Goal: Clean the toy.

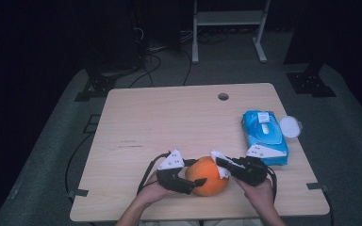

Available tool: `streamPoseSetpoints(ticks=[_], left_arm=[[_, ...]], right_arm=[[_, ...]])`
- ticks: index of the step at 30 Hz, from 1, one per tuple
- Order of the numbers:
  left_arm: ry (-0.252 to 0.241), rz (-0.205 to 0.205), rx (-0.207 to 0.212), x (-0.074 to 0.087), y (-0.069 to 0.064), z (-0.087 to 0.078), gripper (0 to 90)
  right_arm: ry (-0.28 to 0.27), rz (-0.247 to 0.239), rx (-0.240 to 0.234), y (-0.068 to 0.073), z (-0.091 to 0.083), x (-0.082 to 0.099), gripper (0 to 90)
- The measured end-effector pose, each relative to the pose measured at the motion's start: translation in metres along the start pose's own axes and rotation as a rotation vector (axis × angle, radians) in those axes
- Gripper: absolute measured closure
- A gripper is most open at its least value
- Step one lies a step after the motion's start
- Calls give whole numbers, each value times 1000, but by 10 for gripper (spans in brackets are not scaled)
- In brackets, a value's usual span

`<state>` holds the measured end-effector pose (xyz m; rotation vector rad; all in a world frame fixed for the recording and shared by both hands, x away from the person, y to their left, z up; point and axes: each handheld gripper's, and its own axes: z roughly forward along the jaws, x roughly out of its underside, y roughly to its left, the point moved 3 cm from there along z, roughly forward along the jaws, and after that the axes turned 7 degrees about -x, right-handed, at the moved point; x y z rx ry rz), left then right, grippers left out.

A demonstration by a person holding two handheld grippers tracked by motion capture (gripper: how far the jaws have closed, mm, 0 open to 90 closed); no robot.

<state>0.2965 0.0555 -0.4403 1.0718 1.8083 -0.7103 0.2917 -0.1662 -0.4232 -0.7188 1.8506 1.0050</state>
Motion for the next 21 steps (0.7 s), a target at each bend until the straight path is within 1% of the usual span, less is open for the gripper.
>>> streamPoseSetpoints(ticks=[1,2,3,4,5,6,7,9,11,12,13,15,16,17,18,19,20,21], left_arm=[[0,4,-3,-2,-1,-1,348],[-7,6,-4,-5,-2,-2,348],[-16,5,-1,-7,-3,-3,370],[-22,4,0,-10,-4,-5,381],[-27,9,2,-12,-4,-7,389],[-30,13,1,-13,-4,-9,397],[-38,13,0,-14,-4,-12,402],[-38,11,-5,-14,-3,-14,405],[-37,9,-5,-14,-4,-12,405],[-38,12,-5,-14,-5,-11,402],[-34,25,-9,-15,-5,-10,402],[-39,33,-13,-15,-8,-8,382],[-40,31,-11,-15,-9,-6,382],[-36,37,-9,-14,-10,-4,354],[-33,40,-11,-14,-11,-4,354],[-29,45,-14,-14,-11,-4,320],[-33,36,-7,-14,-9,-5,276],[-41,14,9,-14,-8,-6,228]], right_arm=[[-11,3,-28,6,1,-2,821],[-11,3,-28,6,1,-2,821],[-21,-1,-62,12,2,-4,821],[-20,-26,-80,18,4,-7,821],[-15,-54,-84,24,5,-9,821],[-11,-64,-82,26,5,-10,821],[-10,-66,-76,25,5,-10,821],[-6,-51,-41,13,3,-6,821],[4,-25,-4,0,0,0,820],[5,-18,10,-4,-1,2,821],[4,-10,11,-5,-2,1,821],[-15,-24,-36,10,-2,-5,821],[-15,-24,-36,10,-2,-5,821],[-4,-64,-67,22,4,-7,821],[-4,-64,-67,22,4,-7,821],[7,-81,-60,24,6,-7,821],[18,-89,-52,23,8,-5,821],[22,-78,-41,17,8,-2,821]])
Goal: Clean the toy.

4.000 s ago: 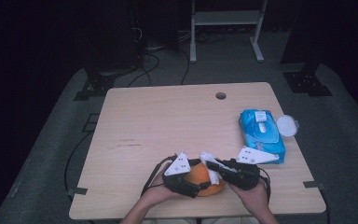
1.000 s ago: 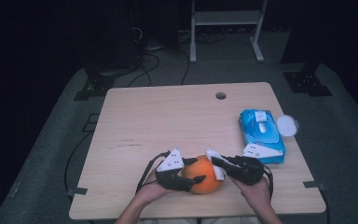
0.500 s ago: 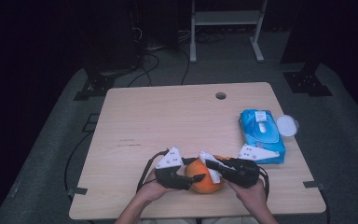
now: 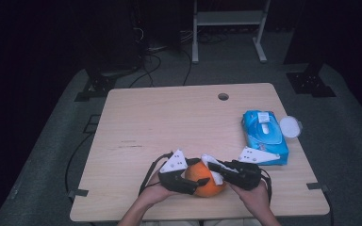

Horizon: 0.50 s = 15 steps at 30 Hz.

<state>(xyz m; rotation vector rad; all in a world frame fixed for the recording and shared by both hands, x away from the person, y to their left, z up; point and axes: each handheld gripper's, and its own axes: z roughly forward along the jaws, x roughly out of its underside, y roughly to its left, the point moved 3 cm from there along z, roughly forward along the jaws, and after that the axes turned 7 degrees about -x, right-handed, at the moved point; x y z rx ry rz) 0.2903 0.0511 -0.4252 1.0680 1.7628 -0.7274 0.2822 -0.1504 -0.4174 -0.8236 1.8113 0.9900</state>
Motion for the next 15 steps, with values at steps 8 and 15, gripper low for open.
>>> streamPoseSetpoints(ticks=[8,15], left_arm=[[37,16,-10,8,2,4,338],[16,0,2,-1,5,-7,398]], right_arm=[[-26,22,39,-5,-7,0,822],[-41,11,15,-6,-8,-1,821]])
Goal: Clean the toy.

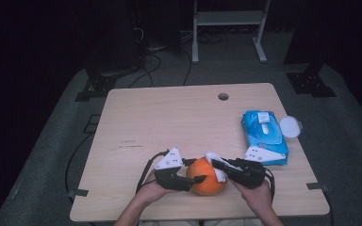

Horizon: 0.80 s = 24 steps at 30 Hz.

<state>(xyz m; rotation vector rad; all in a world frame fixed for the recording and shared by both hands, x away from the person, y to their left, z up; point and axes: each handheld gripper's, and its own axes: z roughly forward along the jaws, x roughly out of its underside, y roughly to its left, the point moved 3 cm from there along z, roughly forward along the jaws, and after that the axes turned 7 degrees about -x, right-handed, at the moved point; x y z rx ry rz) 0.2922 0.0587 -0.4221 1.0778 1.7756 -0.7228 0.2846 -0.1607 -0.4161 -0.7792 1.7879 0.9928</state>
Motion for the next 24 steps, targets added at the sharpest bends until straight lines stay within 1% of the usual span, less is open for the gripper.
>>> streamPoseSetpoints(ticks=[1,2,4,5,6,7,8,10,11,12,13,14,15,16,18,19,20,21,22,23,24], left_arm=[[3,0,-2,0,0,0,398],[4,-1,-4,0,0,0,398],[6,6,-7,-1,-1,0,400],[9,12,-8,-2,-1,-1,401],[5,8,-8,-4,-2,-2,401],[5,10,-12,-5,-1,-3,402],[-3,5,-18,-6,0,-4,402],[0,0,-33,-8,1,-6,402],[4,-1,-38,-8,2,-6,398],[3,-4,-40,-7,3,-7,392],[-4,-6,-38,-6,3,-6,377],[-9,-9,-38,-5,2,-5,377],[-16,-12,-32,-5,2,-4,349],[-14,-11,-22,-5,1,-2,308],[16,2,-8,-3,1,2,213],[24,0,6,-1,2,2,192],[17,-7,9,0,3,2,181],[18,-12,4,1,5,2,183],[16,-16,3,1,5,2,190],[14,-2,-12,2,5,2,246],[7,12,-29,3,4,4,246]], right_arm=[[0,0,0,0,0,0,821],[11,19,16,-8,-1,5,821],[9,55,25,-18,-4,9,820],[9,52,29,-18,-5,8,820],[5,47,26,-16,-6,6,820],[-7,46,9,-11,-6,3,820],[-20,37,-13,-5,-5,0,819],[-32,18,-57,6,-2,-5,819],[-16,-6,-55,10,3,-5,819],[-5,-5,-44,7,5,-2,819],[2,7,-30,2,6,2,819],[2,7,-30,2,6,2,819],[15,9,-8,-4,6,7,818],[21,25,4,-10,6,10,819],[12,50,9,-14,4,11,818],[20,32,18,-13,4,10,818],[27,16,23,-12,5,10,818],[28,11,23,-11,6,10,819],[24,16,19,-12,6,10,818],[21,25,17,-12,6,9,819],[21,25,17,-12,6,9,819]])
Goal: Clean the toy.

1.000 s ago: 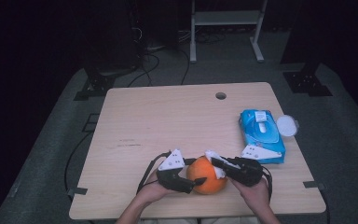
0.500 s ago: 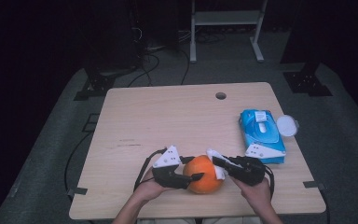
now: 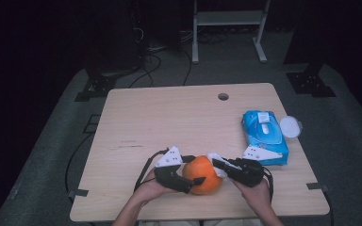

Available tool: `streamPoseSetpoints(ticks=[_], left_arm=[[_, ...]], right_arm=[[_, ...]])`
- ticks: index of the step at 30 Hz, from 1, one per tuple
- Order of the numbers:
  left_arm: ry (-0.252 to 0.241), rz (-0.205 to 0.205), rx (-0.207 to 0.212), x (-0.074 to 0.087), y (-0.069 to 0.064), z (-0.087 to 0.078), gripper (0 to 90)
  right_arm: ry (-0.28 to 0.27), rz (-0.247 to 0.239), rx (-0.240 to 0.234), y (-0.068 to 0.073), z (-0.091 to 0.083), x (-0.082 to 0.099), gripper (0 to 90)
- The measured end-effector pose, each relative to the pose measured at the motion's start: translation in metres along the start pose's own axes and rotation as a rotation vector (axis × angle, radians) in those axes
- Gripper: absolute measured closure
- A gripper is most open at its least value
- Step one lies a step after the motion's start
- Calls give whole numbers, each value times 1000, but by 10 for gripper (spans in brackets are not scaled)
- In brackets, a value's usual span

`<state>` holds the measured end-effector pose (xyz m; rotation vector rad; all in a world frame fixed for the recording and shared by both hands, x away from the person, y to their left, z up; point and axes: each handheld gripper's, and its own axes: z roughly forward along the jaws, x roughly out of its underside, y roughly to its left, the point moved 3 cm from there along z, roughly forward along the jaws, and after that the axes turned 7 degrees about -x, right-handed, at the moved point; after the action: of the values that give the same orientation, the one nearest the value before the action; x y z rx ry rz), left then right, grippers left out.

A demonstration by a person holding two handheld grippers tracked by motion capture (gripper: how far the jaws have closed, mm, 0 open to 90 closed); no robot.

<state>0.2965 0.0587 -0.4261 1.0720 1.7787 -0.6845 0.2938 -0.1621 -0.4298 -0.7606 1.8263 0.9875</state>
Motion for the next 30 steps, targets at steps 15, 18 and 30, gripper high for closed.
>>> streamPoseSetpoints(ticks=[15,18,30], left_arm=[[9,19,-24,0,-4,7,218],[-7,5,-68,2,-6,11,308],[-20,4,36,-2,-12,7,283]], right_arm=[[-5,-56,24,7,-3,-8,818],[-12,-62,19,14,-4,-9,819],[-16,-77,25,11,-10,-10,817]])
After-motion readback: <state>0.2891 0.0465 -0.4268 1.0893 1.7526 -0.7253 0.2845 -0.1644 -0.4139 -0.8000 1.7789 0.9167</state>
